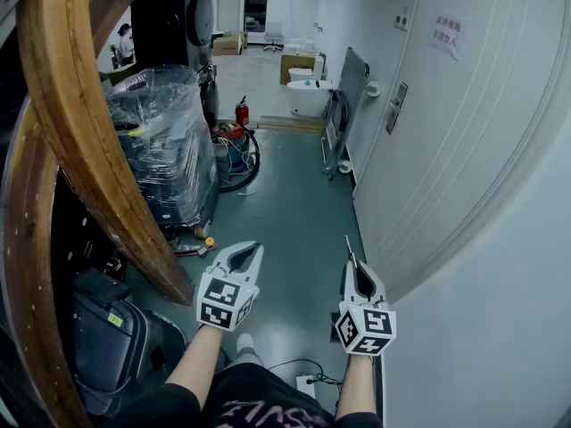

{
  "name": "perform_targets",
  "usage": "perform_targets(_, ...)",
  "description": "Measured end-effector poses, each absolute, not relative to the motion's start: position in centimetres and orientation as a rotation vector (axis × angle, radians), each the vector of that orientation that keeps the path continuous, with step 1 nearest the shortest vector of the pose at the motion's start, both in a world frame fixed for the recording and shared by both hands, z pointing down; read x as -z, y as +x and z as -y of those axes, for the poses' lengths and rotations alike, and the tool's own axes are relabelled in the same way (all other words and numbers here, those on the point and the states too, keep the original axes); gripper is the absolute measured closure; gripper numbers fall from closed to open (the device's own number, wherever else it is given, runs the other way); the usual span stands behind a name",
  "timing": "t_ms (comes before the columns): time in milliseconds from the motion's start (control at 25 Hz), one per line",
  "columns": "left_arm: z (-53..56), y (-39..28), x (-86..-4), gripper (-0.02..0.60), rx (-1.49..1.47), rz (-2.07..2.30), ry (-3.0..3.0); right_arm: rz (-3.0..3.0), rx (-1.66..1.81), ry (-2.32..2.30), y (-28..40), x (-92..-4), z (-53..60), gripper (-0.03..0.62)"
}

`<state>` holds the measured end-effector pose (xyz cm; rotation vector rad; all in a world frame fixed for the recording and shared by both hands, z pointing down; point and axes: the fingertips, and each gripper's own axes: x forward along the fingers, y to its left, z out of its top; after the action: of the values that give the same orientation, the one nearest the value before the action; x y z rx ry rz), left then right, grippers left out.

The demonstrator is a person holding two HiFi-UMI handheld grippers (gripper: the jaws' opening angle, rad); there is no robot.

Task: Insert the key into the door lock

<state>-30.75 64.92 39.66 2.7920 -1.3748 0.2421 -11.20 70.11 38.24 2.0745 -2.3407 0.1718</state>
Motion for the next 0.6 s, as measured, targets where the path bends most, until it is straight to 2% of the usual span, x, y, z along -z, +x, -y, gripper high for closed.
perform_targets(600,-63.0,-29.8,-40.5,0.570,-0.253,1.357,2.775,2.326,-0.219,2.067,-10.4,-39.5,-68.1,0.514)
